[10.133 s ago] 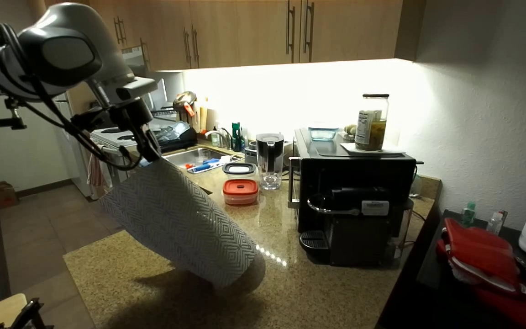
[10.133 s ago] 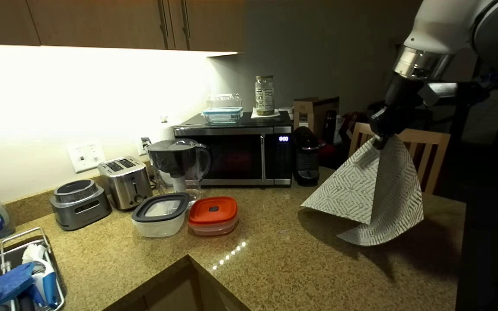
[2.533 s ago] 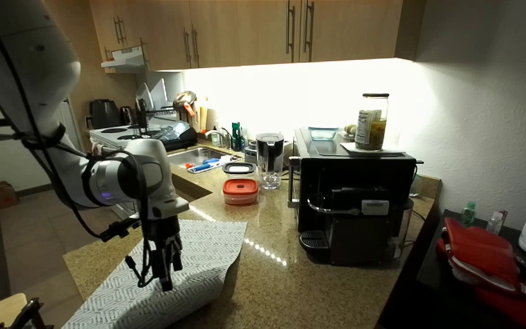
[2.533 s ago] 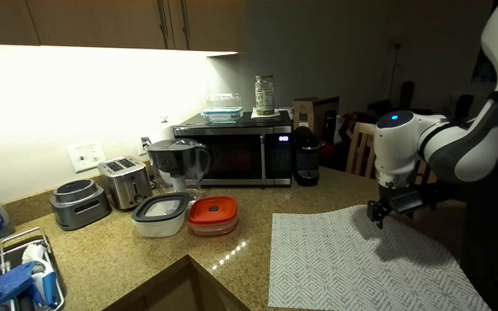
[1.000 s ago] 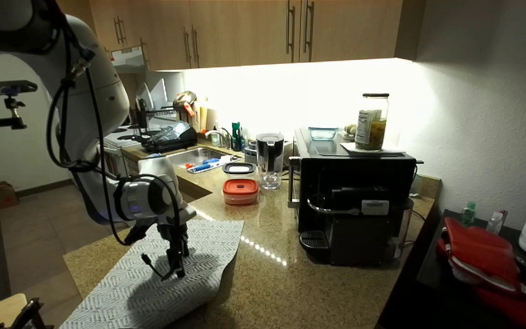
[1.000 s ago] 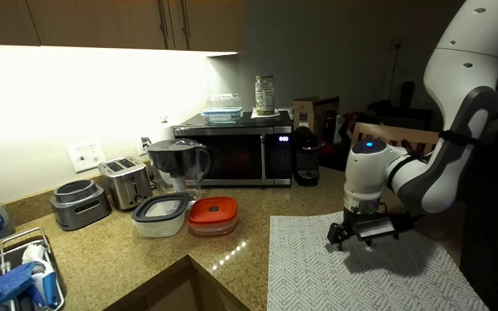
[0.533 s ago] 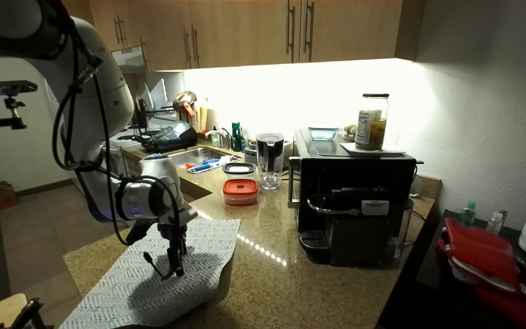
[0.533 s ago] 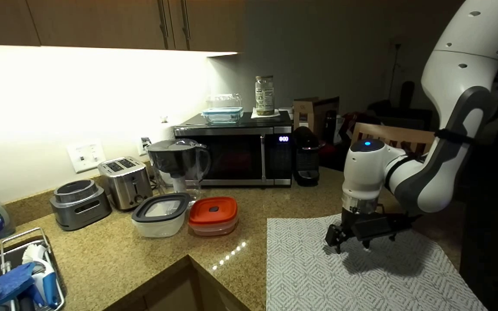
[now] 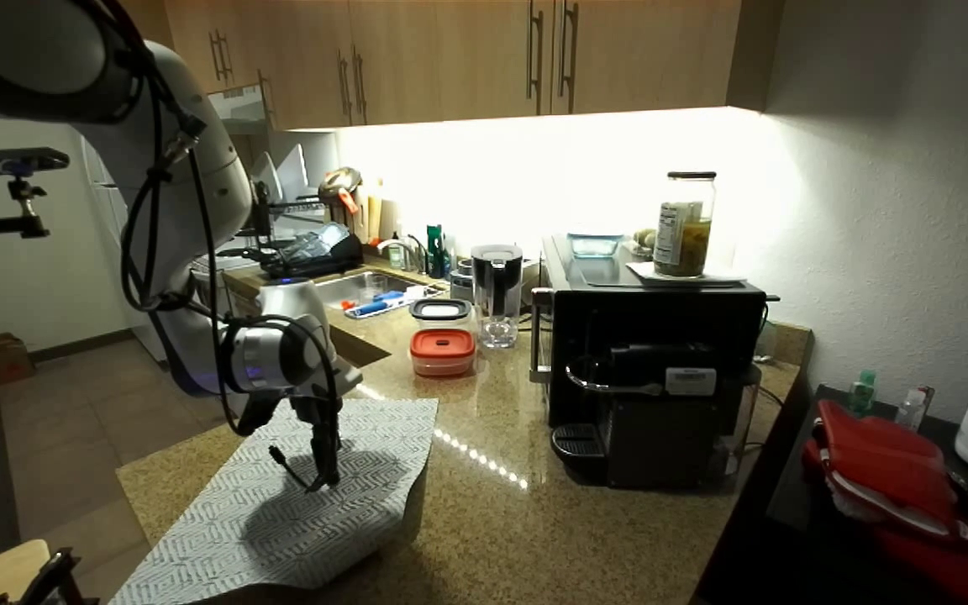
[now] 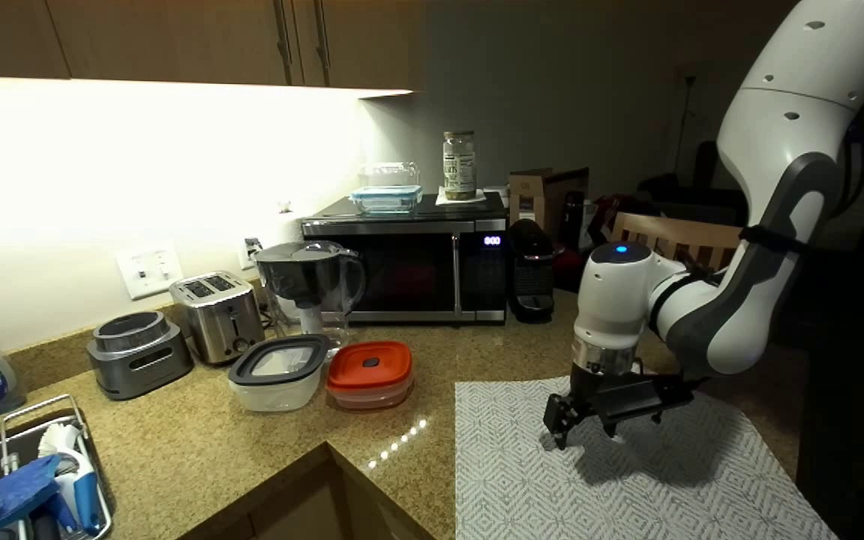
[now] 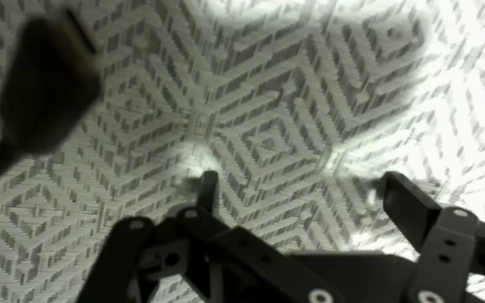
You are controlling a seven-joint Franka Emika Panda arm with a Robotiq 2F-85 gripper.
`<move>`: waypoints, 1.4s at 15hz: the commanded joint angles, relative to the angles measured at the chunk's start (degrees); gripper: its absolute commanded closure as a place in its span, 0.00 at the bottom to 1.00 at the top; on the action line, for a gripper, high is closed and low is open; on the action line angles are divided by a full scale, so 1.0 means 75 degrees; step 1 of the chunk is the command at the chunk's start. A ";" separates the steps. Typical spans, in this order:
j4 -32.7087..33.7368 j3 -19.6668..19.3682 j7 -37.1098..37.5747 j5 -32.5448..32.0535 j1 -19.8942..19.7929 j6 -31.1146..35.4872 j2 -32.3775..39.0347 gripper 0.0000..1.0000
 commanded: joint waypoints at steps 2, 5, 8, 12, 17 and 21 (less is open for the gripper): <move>0.0384 -0.0350 -0.1022 0.1008 0.0816 0.0224 0.0252 0.00; 0.0594 -0.0669 -0.1767 0.1859 0.1375 0.0124 0.0362 0.00; 0.0849 -0.1076 -0.2246 0.2483 0.1974 0.0011 0.0551 0.00; 0.1068 -0.1382 -0.2587 0.2961 0.2478 -0.0055 0.0691 0.00; 0.1321 -0.1544 -0.2845 0.3205 0.2828 -0.0094 0.0781 0.00; 0.1359 -0.1668 -0.2968 0.3189 0.3052 -0.0082 0.0687 0.00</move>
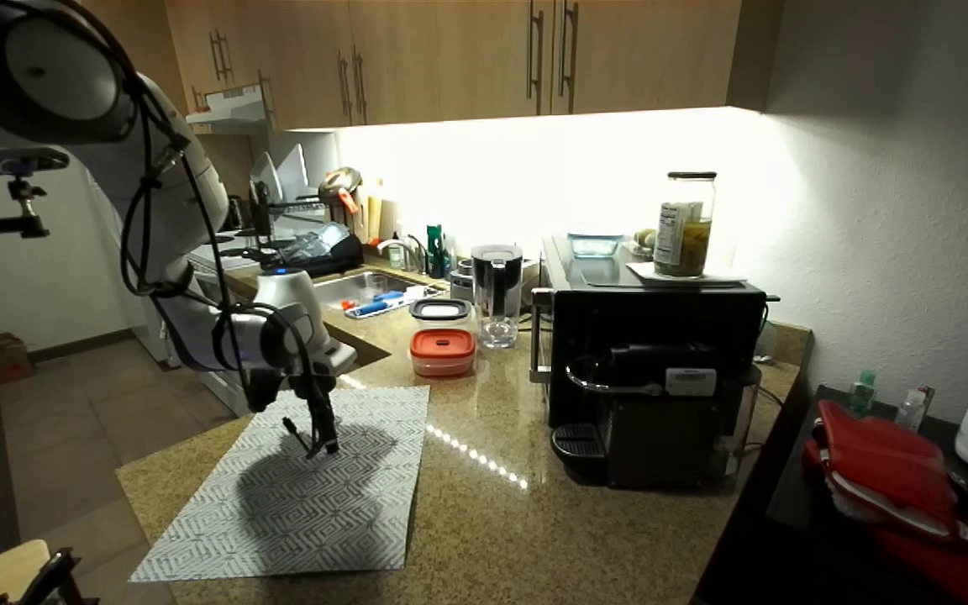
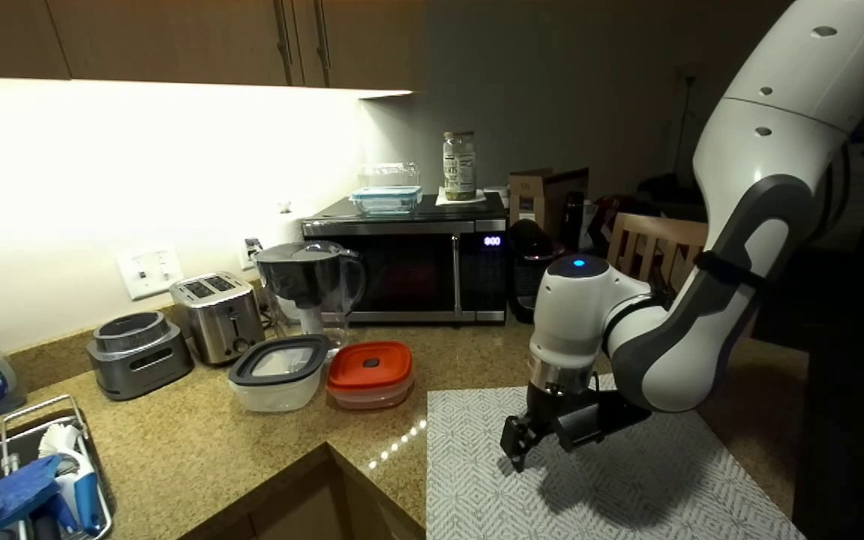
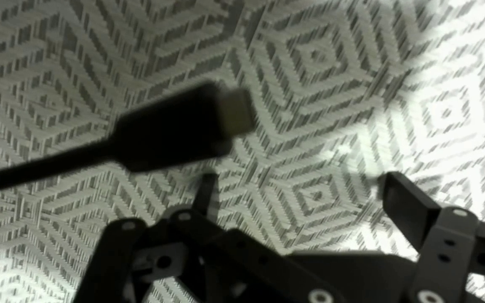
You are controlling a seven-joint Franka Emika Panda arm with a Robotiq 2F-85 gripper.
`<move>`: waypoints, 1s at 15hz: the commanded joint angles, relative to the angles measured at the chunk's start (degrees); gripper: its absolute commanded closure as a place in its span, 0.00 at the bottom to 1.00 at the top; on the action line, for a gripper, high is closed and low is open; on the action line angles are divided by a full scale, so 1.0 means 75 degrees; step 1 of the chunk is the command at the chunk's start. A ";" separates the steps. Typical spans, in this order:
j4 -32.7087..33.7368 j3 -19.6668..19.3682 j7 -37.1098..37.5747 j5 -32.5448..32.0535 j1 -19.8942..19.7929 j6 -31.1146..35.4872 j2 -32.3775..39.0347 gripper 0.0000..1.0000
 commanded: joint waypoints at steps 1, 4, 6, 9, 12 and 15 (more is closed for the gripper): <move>-0.0021 -0.0105 -0.0548 0.0277 0.0196 0.0037 -0.0074 0.00; -0.0530 -0.0433 -0.0475 0.0210 0.0343 -0.0231 -0.0687 0.00; -0.0941 -0.0756 -0.0356 0.0083 0.0444 -0.0541 -0.1184 0.00; -0.1665 -0.1165 -0.0103 -0.0232 0.0441 -0.1299 -0.2077 0.00; -0.2229 -0.1125 -0.0017 -0.0301 0.0072 -0.1873 -0.2754 0.00; -0.2559 -0.1005 0.0076 -0.0291 -0.0328 -0.2243 -0.3115 0.00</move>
